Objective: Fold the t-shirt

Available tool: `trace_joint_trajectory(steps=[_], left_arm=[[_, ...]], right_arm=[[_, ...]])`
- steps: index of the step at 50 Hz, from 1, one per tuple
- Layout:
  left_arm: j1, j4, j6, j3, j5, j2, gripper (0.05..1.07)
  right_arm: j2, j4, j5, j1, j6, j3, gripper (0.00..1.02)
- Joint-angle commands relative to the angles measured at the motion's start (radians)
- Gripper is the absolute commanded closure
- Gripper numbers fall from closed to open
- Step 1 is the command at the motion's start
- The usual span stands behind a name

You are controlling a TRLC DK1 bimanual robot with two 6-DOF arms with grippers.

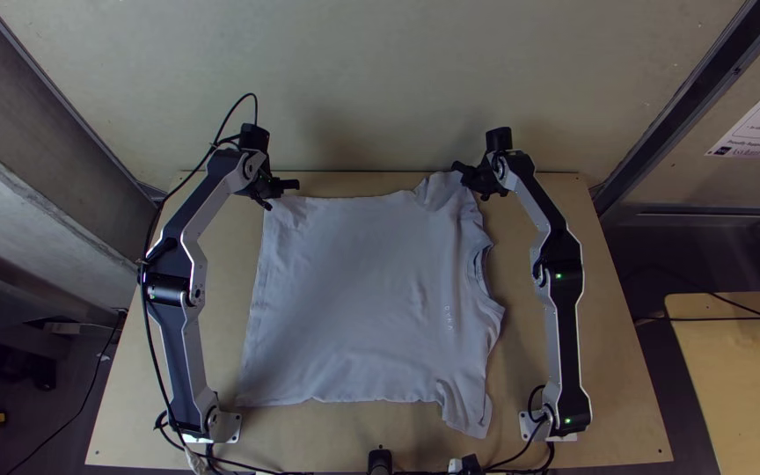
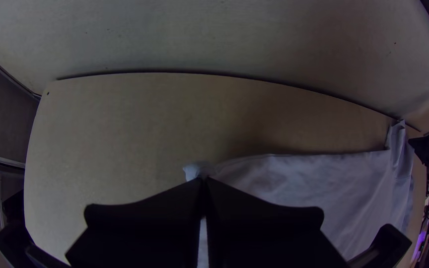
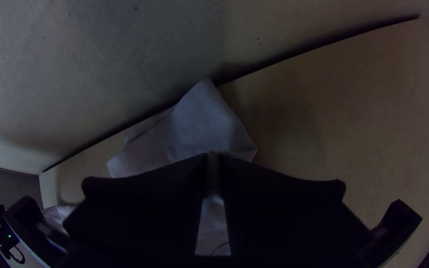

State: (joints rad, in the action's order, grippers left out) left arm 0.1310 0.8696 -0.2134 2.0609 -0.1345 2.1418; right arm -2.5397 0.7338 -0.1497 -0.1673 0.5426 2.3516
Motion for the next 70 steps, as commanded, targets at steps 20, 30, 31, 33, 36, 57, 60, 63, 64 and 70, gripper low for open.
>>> trace_joint_trajectory(steps=[20, 30, 31, 33, 36, 57, 60, 63, 64, 70], left_arm=[[-0.024, 0.006, -0.037, -0.013, 0.015, -0.042, 1.05], [-0.064, -0.081, -0.043, -0.173, 0.093, -0.129, 1.05], [-0.07, -0.104, -0.043, -0.197, 0.107, -0.145, 1.05], [-0.077, -0.129, -0.044, -0.232, 0.116, -0.174, 1.05], [-0.087, -0.135, -0.041, -0.263, 0.131, -0.197, 1.05], [-0.145, -0.139, -0.001, -0.426, 0.164, -0.338, 1.05], [-0.145, -0.146, 0.003, -0.458, 0.164, -0.358, 1.05], [-0.145, -0.153, 0.003, -0.49, 0.164, -0.378, 1.05], [-0.143, -0.156, 0.003, -0.501, 0.164, -0.382, 1.05], [-0.137, -0.181, 0.002, -0.57, 0.165, -0.422, 1.05]], right_arm=[[0.167, 0.119, 0.018, 0.071, -0.032, -0.031, 1.0], [0.203, 0.205, 0.018, 0.075, -0.081, -0.066, 1.0], [0.208, 0.217, 0.018, 0.075, -0.087, -0.069, 1.0], [0.217, 0.237, 0.018, 0.072, -0.092, -0.077, 1.0], [0.239, 0.259, 0.018, 0.066, -0.105, -0.097, 1.0], [0.434, 0.262, 0.033, 0.034, -0.153, -0.368, 1.0], [0.464, 0.26, 0.048, 0.025, -0.164, -0.417, 1.0], [0.496, 0.251, 0.062, 0.017, -0.181, -0.471, 1.0], [0.509, 0.246, 0.067, 0.015, -0.184, -0.488, 1.0], [0.579, 0.234, 0.084, 0.006, -0.193, -0.584, 1.0]])
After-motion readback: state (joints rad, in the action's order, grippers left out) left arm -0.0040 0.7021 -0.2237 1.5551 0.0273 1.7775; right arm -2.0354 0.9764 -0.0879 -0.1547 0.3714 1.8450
